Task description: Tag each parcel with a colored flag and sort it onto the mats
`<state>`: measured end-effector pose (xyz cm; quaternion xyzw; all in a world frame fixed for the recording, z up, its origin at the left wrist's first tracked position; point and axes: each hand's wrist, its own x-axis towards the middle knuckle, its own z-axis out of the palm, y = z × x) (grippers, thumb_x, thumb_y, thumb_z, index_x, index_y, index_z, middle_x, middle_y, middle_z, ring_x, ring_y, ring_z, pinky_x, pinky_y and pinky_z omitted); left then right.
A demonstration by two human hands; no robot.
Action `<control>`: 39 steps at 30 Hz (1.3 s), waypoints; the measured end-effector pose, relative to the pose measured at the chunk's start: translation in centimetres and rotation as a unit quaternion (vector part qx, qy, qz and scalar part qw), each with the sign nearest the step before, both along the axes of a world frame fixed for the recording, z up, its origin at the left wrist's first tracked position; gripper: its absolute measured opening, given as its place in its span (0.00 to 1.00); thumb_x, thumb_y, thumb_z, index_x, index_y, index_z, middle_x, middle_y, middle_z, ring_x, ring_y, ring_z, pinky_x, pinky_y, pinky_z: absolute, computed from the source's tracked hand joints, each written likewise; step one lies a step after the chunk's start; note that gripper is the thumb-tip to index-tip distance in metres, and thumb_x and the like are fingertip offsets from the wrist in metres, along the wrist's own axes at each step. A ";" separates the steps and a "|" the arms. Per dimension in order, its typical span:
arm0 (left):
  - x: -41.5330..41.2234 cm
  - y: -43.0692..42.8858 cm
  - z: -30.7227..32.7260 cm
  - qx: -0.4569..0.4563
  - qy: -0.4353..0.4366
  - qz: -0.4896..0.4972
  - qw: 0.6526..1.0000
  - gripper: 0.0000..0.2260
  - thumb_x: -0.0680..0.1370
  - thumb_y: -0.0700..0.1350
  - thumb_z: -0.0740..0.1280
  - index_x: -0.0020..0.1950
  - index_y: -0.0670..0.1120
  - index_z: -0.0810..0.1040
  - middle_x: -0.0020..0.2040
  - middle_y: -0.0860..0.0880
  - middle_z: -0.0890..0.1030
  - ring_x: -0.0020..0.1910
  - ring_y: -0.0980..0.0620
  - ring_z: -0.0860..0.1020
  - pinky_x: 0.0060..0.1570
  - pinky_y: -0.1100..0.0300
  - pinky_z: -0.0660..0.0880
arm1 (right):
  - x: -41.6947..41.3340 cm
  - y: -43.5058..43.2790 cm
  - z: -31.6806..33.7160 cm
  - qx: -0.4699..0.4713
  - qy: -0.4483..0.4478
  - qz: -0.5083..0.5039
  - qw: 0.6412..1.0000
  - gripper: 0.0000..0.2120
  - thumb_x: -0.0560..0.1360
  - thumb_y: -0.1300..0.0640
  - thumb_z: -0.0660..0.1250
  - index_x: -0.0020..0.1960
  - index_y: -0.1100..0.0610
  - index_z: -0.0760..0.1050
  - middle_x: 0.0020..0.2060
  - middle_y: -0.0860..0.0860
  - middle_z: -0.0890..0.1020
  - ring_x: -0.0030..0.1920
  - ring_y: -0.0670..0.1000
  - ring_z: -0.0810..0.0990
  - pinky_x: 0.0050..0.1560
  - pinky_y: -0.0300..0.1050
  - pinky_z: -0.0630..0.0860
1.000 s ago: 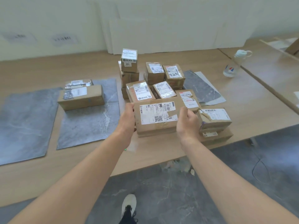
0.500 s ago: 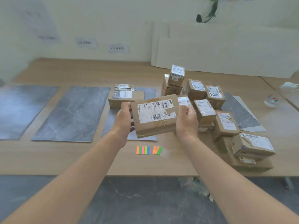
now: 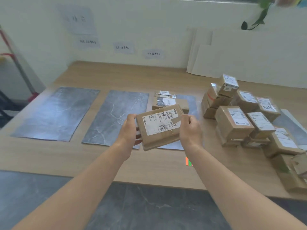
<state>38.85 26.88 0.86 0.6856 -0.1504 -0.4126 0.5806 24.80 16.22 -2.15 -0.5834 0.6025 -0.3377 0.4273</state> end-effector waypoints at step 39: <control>7.5 1.5 -17.7 0.162 0.155 0.077 0.971 0.13 0.82 0.56 0.56 0.53 0.53 0.79 0.54 0.44 0.85 0.54 0.43 0.83 0.53 0.49 0.82 | 14.0 -3.0 -17.2 0.153 0.111 0.168 0.968 0.18 0.71 0.36 0.51 0.39 0.46 0.73 0.55 0.52 0.73 0.61 0.56 0.72 0.65 0.55 0.70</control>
